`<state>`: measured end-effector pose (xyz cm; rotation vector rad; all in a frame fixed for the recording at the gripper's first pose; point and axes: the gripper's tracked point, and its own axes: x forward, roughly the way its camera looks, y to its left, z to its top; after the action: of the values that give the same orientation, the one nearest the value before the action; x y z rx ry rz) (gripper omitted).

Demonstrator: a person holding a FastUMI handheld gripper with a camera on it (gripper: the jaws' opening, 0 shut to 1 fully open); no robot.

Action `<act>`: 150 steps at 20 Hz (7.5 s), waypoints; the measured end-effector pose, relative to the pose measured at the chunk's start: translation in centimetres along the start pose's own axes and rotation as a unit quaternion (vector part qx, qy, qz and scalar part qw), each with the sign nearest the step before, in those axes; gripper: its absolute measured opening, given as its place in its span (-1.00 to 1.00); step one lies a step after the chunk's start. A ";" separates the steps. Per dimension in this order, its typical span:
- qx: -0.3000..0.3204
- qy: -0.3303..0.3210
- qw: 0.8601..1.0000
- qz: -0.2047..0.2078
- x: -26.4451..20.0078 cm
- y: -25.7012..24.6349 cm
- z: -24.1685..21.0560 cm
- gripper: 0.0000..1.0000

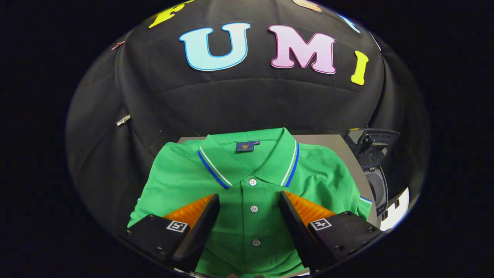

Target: Put the clothes into the washing machine and then close the washing machine lid.

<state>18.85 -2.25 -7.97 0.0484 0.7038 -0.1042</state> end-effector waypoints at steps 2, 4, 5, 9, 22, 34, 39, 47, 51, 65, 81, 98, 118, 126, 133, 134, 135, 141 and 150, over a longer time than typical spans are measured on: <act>-0.016 0.015 1.000 -0.004 -0.1 0.0 0.0 0.96; -0.007 0.026 1.000 -0.004 -0.3 -0.1 -0.4 0.96; -0.009 0.033 0.999 -0.001 -0.1 -0.1 -0.3 0.91; -0.013 0.055 0.998 -0.011 0.0 -1.1 -0.1 0.76; -0.016 0.040 0.999 -0.016 0.4 -1.9 -0.2 -0.67; -0.028 0.015 0.999 -0.024 0.3 -1.8 0.1 -0.89; -0.052 -0.007 0.998 -0.041 -0.3 -2.0 0.2 -0.89; -0.047 -0.038 0.997 -0.047 -1.2 -2.1 1.5 -0.89; -0.054 -0.076 0.995 -0.046 -3.2 -3.1 3.7 -0.90; -0.063 -0.147 0.984 -0.076 -10.7 -18.1 10.4 -0.90; -0.042 -0.102 0.984 -0.143 -6.4 -37.3 7.1 -0.90; 0.014 0.001 0.988 -0.152 12.1 -44.2 -6.4 -0.90; 0.074 0.115 0.985 -0.101 20.1 -46.0 -16.8 -0.10; 0.064 0.119 0.986 -0.103 18.9 -46.3 -16.9 1.00; 0.058 0.076 0.989 -0.111 16.5 -45.7 -13.8 1.00; 0.052 0.066 0.991 -0.108 16.2 -45.4 -13.0 1.00; 0.045 0.061 0.991 -0.108 15.6 -45.3 -12.4 1.00; 0.040 0.010 0.995 -0.093 12.4 -43.7 -7.9 1.00; 0.004 -0.077 0.993 -0.090 5.4 -42.7 4.9 1.00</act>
<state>21.31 -45.45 -8.11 -0.0152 0.5514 -0.2811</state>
